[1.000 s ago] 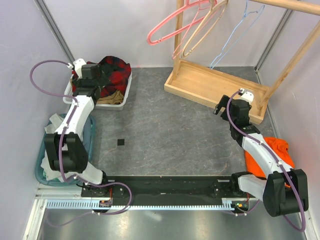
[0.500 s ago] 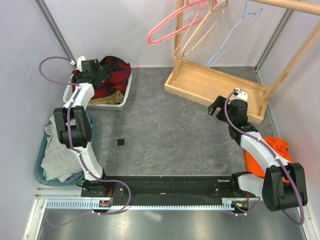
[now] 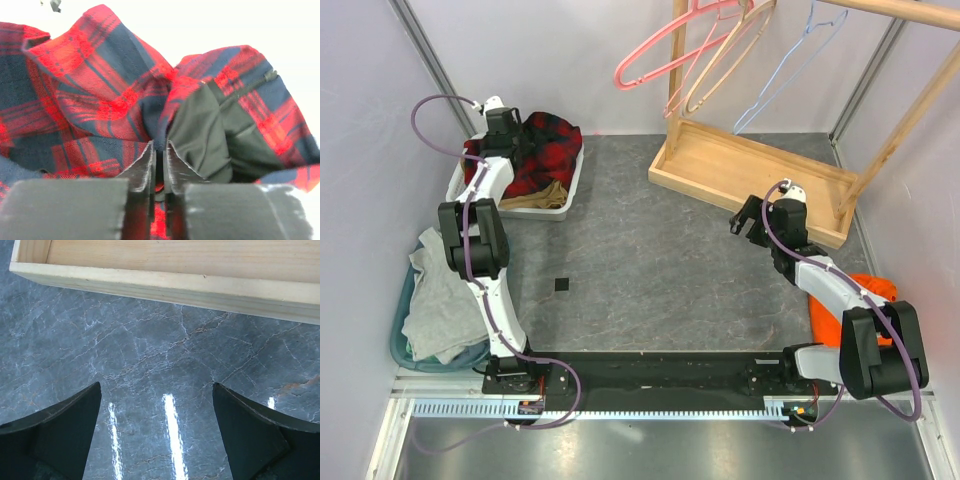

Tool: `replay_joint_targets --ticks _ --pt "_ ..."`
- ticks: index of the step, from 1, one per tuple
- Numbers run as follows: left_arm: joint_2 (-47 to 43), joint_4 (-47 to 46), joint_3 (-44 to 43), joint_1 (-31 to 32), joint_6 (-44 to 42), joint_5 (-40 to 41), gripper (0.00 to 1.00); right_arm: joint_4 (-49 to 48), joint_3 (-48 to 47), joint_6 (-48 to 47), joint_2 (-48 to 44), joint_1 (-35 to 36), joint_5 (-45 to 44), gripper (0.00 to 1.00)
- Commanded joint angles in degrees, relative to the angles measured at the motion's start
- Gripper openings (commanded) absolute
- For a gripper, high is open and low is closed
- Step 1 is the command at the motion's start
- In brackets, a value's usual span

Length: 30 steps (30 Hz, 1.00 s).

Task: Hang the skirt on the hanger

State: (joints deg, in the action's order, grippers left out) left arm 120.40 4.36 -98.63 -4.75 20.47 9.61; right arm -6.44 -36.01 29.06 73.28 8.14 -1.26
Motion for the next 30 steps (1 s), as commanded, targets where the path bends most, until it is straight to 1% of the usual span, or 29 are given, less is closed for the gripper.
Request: replay_joint_targets --ticks 1,4,5,7,10,11,14,15,16,17,18,21,25,27,30 --pt "-2.61 -1.02 -2.71 0.01 -3.42 -4.50 0.02 -2.18 -0.99 1.70 -0.32 0.56 1.08 0.98" --pt "-5.87 -0.58 -1.49 0.09 -3.07 -6.96 0.02 -2.00 -0.73 2.32 -1.37 0.82 1.08 0.98" --pt "-8.75 -0.41 -1.13 0.18 -2.46 -7.75 0.02 -2.00 -0.64 2.75 -1.73 0.74 1.08 0.98" --pt "-11.75 0.29 -0.60 0.27 -0.70 -10.91 0.02 -2.00 -0.38 3.19 -2.61 0.91 1.08 0.98" --pt "-17.82 2.40 -0.08 1.41 -0.08 -12.94 0.02 -1.12 -0.55 3.55 -4.36 1.26 1.17 0.98" --pt "-21.22 2.93 0.28 2.37 -0.34 -13.03 0.02 -0.95 -0.55 3.37 -4.98 1.35 1.17 0.98" --pt "-26.25 3.63 1.95 4.05 -1.92 -13.56 0.02 -0.07 -0.47 3.02 -7.97 1.79 1.17 0.98" --pt "-29.31 4.07 2.12 6.05 -2.36 -14.43 0.02 0.54 -0.55 2.93 -8.76 1.88 1.08 0.98" --pt "-31.08 4.51 2.56 6.68 -3.23 -14.96 0.02 0.98 -0.55 2.76 -10.50 1.96 1.08 0.98" --pt "-32.58 4.86 2.83 7.99 -3.50 -15.49 0.02 1.34 -0.64 2.67 -11.39 2.14 2.56 0.98" --pt "-35.90 5.83 3.00 8.79 -3.94 -16.19 0.02 1.95 -0.73 2.41 -12.27 2.32 2.66 0.98" --pt "-40.93 7.23 4.14 11.78 -5.35 -16.63 0.02 2.83 -0.73 0.92 -16.05 3.37 3.63 0.98" --pt "-49.97 7.68 6.69 15.47 -6.49 -17.16 0.02 4.15 -1.08 -0.05 -20.27 4.34 6.52 0.98" --pt "-52.10 7.94 7.83 17.14 -6.32 -17.34 0.02 3.72 -1.52 -1.02 -21.15 5.39 9.86 0.98" --pt "-55.97 8.29 9.85 18.81 -4.83 -18.04 0.02 1.61 -2.39 -2.86 -21.42 9.86 12.32 0.98"
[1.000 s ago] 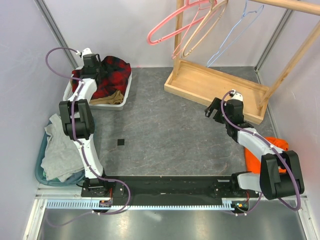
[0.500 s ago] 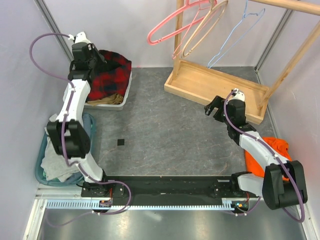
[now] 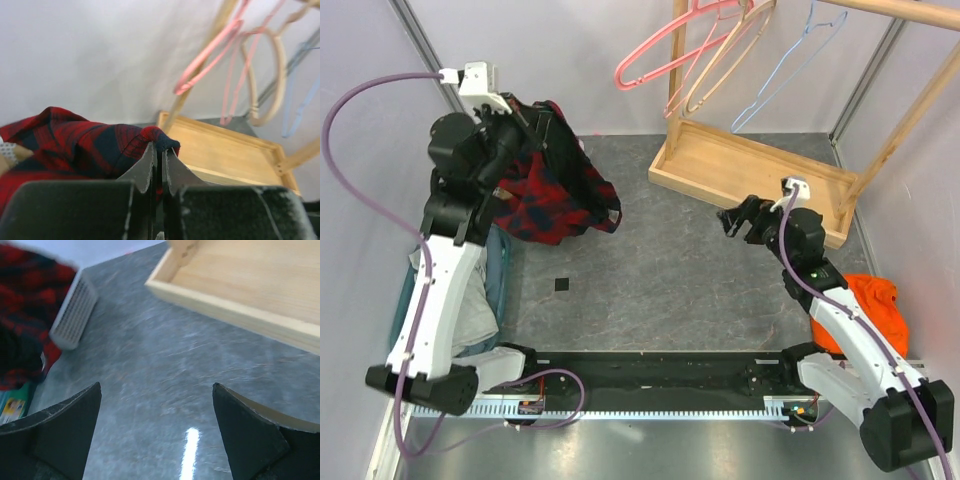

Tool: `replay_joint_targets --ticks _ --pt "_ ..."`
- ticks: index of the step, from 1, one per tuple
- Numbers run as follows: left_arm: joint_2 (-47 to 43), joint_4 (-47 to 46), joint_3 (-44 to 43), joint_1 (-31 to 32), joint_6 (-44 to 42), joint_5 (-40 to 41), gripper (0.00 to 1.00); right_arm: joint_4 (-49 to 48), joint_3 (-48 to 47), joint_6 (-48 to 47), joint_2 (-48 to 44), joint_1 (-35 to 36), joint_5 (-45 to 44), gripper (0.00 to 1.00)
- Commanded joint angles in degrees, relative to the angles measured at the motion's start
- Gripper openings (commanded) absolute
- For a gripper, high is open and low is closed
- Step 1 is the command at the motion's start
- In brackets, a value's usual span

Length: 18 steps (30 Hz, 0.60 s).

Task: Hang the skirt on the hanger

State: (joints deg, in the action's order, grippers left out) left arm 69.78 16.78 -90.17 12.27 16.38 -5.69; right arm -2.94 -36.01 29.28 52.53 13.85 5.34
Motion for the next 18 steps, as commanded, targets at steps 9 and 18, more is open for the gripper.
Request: replay_joint_targets --ticks 9,18 --pt "-12.29 -3.68 10.62 3.11 1.20 -5.81 0.02 -17.42 -6.17 -5.55 14.42 23.67 1.87 0.98" --pt "-17.04 -0.87 13.97 3.11 1.11 -6.35 0.02 -27.55 -14.43 -5.02 37.52 31.67 1.52 0.96"
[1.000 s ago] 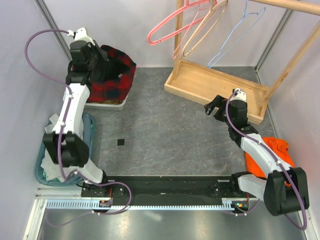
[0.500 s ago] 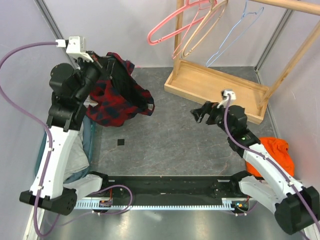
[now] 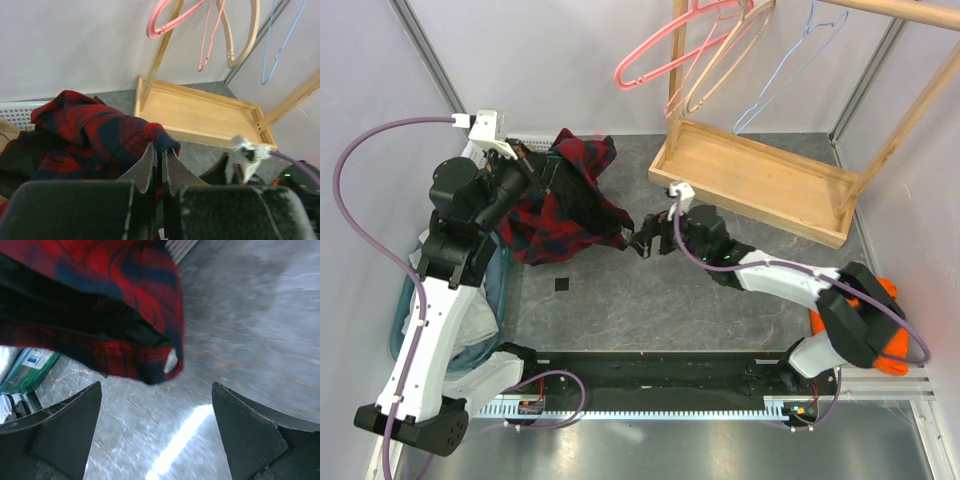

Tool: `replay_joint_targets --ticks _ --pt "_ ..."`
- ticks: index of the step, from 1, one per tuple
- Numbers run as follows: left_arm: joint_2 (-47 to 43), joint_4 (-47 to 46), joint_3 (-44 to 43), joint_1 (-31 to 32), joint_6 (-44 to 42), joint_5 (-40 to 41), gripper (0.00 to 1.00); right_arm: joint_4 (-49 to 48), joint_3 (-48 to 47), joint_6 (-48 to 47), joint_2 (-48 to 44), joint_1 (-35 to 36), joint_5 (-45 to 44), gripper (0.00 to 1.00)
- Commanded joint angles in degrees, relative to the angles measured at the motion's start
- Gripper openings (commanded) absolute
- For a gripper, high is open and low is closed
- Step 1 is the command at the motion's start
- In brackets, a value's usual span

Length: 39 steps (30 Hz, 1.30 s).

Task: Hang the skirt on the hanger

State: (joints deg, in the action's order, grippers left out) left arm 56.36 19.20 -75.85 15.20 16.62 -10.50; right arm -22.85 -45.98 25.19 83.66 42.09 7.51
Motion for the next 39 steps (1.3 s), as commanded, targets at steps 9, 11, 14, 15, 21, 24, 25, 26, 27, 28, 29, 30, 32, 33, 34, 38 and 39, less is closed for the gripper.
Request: replay_joint_targets --ticks 9,11,14,15,21,24,25,26,27,28,29,30,32,33,34,38,39 --pt "-5.64 -0.75 0.97 0.18 0.78 -2.42 0.02 -16.87 -9.39 3.20 20.48 6.96 -14.10 0.87" --pt "-6.00 -0.31 1.32 0.18 0.69 -2.59 0.02 -16.70 -11.32 3.20 21.37 7.13 -13.40 0.62" --pt "-6.26 0.22 1.85 0.09 0.43 -2.42 0.02 -15.30 -11.68 3.20 20.76 7.13 -14.80 0.13" --pt "-6.35 0.31 1.85 0.18 0.25 -2.16 0.02 -14.42 -11.42 3.37 19.10 7.13 -15.41 0.02" --pt "-6.00 1.80 0.36 0.18 -1.76 -0.13 0.02 -3.01 -6.76 0.74 2.70 7.13 -22.79 0.00" --pt "-4.86 3.38 -3.06 0.18 -3.69 0.92 0.02 6.04 -6.84 -2.15 -8.54 7.13 -26.83 0.00" --pt "-4.16 3.82 -3.94 0.18 -4.05 1.10 0.02 7.80 -7.80 -2.95 -11.30 7.13 -27.63 0.00" --pt "-3.89 4.00 -5.43 0.18 -4.23 1.45 0.02 11.48 -8.60 -4.61 -13.67 7.05 -28.85 0.00" --pt "-3.80 4.00 -5.97 0.18 -4.23 1.45 0.02 12.99 -9.47 -5.32 -17.96 7.13 -28.95 0.00" --pt "-3.71 4.09 -6.41 0.18 -4.40 1.45 0.02 14.57 -11.57 -5.94 -19.66 7.13 -29.30 0.00" --pt "-3.71 4.09 -7.19 0.18 -4.41 1.01 0.02 17.72 -12.72 -6.55 -22.37 7.13 -29.74 0.00" --pt "-3.62 4.18 -7.55 0.09 -4.06 0.92 0.02 19.15 -13.78 -6.73 -23.35 7.13 -29.83 0.00" --pt "-3.80 4.70 -8.08 0.18 -3.62 0.58 0.02 23.87 -16.59 -6.65 -25.37 7.05 -29.48 0.00" --pt "-3.80 5.14 -8.08 0.18 -3.01 0.40 0.02 25.73 -17.12 -5.86 -25.91 7.13 -29.31 0.00" --pt "-3.80 5.41 -7.91 0.18 -2.56 0.31 0.02 27.23 -17.39 -5.33 -26.44 7.05 -29.30 0.00" --pt "-4.68 6.20 -1.87 0.18 -0.89 -1.01 0.02 33.04 -11.79 -0.33 -30.47 7.13 -29.13 0.00" --pt "-4.59 6.20 -0.45 0.09 -0.02 -1.19 0.02 33.39 -9.94 0.81 -31.18 7.05 -29.22 0.00"
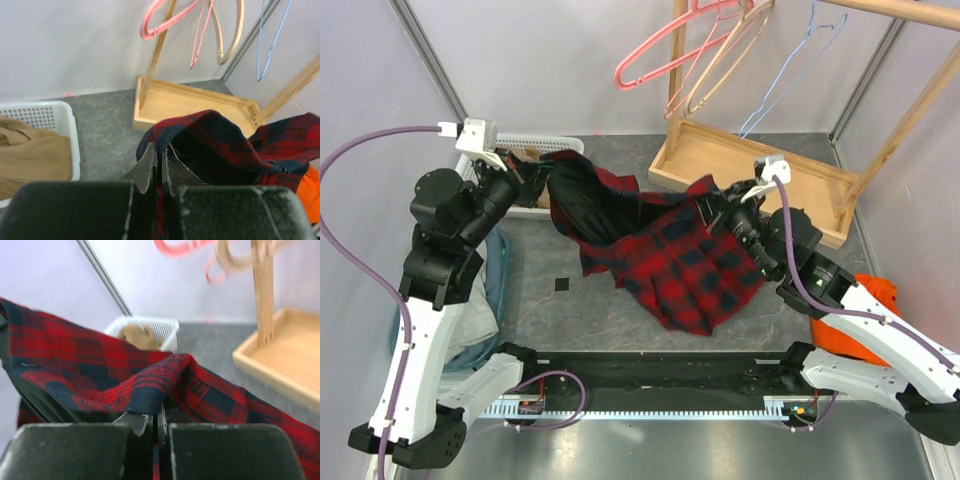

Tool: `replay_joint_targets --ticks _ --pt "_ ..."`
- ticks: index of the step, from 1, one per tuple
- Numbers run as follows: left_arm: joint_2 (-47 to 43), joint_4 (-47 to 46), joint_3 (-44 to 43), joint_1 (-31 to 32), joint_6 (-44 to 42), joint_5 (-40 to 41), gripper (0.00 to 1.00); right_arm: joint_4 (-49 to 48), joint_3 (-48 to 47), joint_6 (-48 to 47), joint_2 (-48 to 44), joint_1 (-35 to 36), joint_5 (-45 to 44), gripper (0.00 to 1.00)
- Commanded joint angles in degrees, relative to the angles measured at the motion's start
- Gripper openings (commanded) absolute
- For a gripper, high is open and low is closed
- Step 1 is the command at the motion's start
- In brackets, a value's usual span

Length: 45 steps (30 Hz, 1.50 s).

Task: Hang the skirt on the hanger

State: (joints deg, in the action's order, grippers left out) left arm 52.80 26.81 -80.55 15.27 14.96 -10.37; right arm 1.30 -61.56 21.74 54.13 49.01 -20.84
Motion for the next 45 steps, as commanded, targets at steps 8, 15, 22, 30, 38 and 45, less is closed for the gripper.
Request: replay_joint_targets --ticks 8,15,22,30,38,45 --pt "3.18 -8.25 22.16 5.46 5.96 -2.12 0.02 15.91 23.14 17.52 -7.10 0.12 -10.78 0.00" --pt "9.78 -10.02 30.97 9.78 10.70 2.55 0.42 22.42 27.37 25.19 -5.70 0.12 -16.77 0.00" --pt "7.06 -10.46 38.97 11.19 13.78 5.01 0.70 24.89 27.20 26.43 -2.98 -0.15 -18.80 0.00" --pt "-3.55 -12.56 45.38 11.28 18.26 7.03 0.71 25.24 27.72 27.48 -3.15 -0.41 -18.80 0.00" --pt "-13.24 -13.36 49.52 11.28 21.07 7.47 0.72 25.42 27.81 26.78 -3.77 -0.85 -18.54 0.00" --pt "-6.76 -13.45 49.45 11.28 21.43 10.19 0.60 25.77 28.34 26.78 -5.08 -0.94 -18.45 0.00"
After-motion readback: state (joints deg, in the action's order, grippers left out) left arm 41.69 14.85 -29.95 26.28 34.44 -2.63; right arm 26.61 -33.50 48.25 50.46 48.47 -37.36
